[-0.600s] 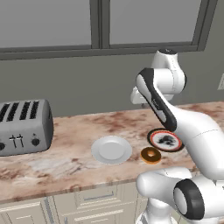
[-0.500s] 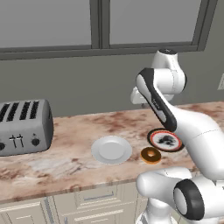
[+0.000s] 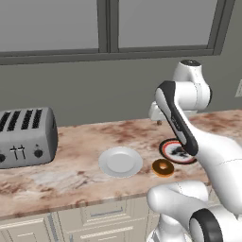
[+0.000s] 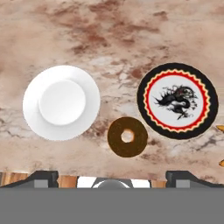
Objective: Place the pastries on the plates.
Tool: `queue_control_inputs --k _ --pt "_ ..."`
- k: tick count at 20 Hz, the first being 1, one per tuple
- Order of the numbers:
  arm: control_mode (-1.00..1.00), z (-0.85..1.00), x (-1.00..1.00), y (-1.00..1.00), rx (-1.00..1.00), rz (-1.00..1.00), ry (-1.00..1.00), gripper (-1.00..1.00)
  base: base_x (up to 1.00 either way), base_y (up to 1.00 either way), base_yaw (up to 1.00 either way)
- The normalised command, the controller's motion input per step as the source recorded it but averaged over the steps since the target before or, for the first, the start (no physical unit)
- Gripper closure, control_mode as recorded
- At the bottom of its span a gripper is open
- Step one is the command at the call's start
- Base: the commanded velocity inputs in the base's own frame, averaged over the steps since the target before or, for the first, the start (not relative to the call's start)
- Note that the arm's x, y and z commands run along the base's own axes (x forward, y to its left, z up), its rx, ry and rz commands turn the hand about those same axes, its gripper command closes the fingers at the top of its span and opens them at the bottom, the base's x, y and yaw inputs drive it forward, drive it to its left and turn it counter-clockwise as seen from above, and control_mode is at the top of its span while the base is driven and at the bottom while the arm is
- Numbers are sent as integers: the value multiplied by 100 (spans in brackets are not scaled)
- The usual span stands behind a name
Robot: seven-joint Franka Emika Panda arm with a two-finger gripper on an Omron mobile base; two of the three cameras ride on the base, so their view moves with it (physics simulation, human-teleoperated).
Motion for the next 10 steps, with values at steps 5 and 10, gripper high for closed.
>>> queue_control_inputs --k 5,10 --pt "-100 -32 -16 -10 0 -1 -2 -100 0 0 0" --pt "-100 -39 -11 -1 0 0 -4 -100 0 0 0"
